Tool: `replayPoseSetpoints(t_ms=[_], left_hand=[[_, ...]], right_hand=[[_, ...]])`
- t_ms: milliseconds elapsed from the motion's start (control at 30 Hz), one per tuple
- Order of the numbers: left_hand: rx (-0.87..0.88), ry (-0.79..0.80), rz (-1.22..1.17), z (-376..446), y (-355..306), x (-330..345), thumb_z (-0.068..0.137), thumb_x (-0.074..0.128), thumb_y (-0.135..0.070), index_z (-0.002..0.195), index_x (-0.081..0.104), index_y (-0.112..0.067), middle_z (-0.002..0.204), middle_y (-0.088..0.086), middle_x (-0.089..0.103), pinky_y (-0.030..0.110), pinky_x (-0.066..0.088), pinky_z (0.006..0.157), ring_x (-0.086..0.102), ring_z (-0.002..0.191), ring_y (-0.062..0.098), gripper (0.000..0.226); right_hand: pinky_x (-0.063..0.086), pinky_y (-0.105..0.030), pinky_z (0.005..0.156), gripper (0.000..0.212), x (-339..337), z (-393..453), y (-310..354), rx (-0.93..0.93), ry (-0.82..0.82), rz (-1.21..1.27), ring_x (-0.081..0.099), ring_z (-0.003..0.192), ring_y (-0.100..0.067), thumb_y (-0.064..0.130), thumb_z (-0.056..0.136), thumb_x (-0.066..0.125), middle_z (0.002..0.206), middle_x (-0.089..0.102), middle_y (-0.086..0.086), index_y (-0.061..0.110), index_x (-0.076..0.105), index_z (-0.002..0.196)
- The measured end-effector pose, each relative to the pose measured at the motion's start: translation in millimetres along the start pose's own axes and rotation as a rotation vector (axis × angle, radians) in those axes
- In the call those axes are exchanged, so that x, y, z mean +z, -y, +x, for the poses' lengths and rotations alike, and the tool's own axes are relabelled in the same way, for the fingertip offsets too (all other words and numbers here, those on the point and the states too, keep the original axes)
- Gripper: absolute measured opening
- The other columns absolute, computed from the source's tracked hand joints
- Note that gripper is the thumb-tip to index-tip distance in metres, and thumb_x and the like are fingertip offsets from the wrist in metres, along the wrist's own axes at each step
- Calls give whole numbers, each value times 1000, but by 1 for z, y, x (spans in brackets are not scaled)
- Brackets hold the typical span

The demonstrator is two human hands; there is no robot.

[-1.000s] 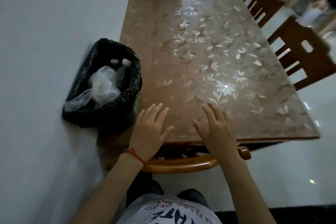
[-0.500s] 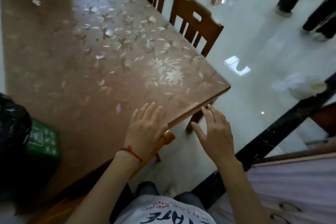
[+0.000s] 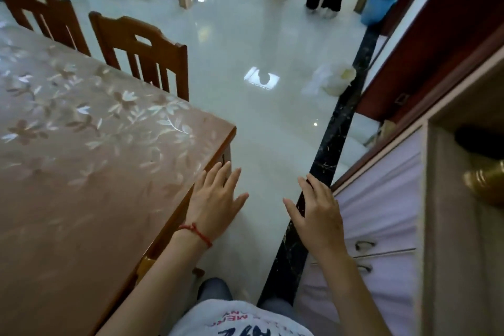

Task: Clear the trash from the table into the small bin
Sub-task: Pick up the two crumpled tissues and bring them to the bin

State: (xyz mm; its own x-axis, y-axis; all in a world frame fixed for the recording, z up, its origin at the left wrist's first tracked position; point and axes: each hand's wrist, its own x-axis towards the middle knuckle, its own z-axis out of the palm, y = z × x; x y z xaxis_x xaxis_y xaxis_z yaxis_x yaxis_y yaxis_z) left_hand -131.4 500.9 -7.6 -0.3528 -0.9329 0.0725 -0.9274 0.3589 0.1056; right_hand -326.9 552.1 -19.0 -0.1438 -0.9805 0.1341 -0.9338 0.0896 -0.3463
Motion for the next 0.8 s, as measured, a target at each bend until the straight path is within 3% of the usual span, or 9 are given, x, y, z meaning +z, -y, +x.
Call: replayPoseSetpoints(t_ms=[267, 433, 633, 800], left_hand=[[134, 43, 5, 61, -21, 14, 84, 34, -49, 118, 59, -12, 116, 11, 65, 47, 49, 87, 62, 108, 30, 56], [183, 39, -29, 114, -18, 29, 76, 67, -40, 119, 58, -8, 117, 16, 64, 52, 47, 88, 60, 109, 35, 55], [197, 104, -53, 202, -14, 40, 83, 34, -48, 118, 58, -10, 117, 15, 64, 50, 49, 86, 60, 109, 34, 56], [192, 66, -87, 280, -8, 44, 83, 36, -46, 116, 59, -9, 116, 15, 65, 50, 50, 85, 61, 108, 34, 55]], right_hand=[[46, -43, 93, 59, -2, 24, -39, 176, -18, -23, 55, 115, -32, 48, 85, 38, 125, 58, -16, 5, 56, 121], [46, -42, 93, 59, 1, 63, -50, 215, -9, -41, 55, 115, -31, 48, 84, 38, 125, 58, -15, 5, 56, 121], [47, -42, 91, 58, 4, 141, -72, 250, -16, -60, 55, 114, -31, 47, 84, 39, 124, 58, -16, 5, 55, 121], [42, -44, 97, 51, 8, 219, -88, 273, -12, -36, 48, 123, -32, 37, 85, 59, 132, 52, -16, 5, 52, 126]])
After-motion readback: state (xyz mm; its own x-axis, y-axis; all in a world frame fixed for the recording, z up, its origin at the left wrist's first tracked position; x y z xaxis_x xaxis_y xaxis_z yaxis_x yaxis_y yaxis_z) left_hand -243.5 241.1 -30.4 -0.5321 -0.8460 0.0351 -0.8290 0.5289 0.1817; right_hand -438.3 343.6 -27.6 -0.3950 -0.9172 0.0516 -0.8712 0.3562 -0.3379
